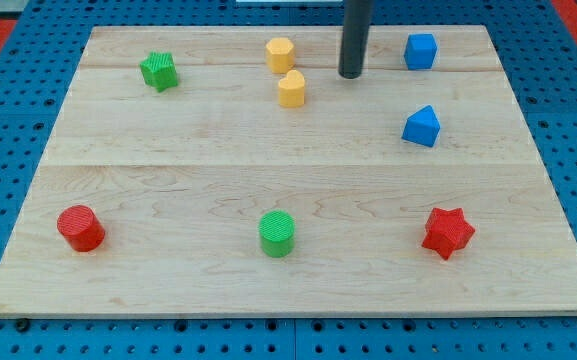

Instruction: Separate the yellow blocks

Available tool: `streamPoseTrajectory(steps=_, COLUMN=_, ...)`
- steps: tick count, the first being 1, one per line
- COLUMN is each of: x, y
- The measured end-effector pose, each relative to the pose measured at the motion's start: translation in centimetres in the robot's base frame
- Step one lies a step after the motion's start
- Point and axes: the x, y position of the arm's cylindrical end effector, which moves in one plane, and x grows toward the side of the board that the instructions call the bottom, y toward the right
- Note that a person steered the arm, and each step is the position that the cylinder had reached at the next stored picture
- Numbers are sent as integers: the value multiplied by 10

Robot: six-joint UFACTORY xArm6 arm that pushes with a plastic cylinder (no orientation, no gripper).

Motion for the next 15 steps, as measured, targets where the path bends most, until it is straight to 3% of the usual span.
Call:
streamPoseTrajectory(steps=1, x=4, y=-80)
streamPoseTrajectory(steps=2, x=51, y=-62)
streamPoseTrajectory(steps=4, x=68, y=-20)
streamPoseTrajectory(steps=5, x=-10, y=-16)
streamPoseTrajectory(steps=6, x=-62, y=-70)
streamPoseTrajectory(steps=7, x=-92, y=-115)
streamPoseTrajectory(steps=8, x=-90, y=-140)
streamPoseTrajectory(steps=10, x=-48, y=-172)
streamPoseTrajectory(steps=12, x=23, y=-168)
streamPoseTrajectory(steps=13, x=40, y=-117)
streamPoseTrajectory(steps=14, x=84, y=-98)
streamPoseTrajectory(steps=15, x=81, y=-48)
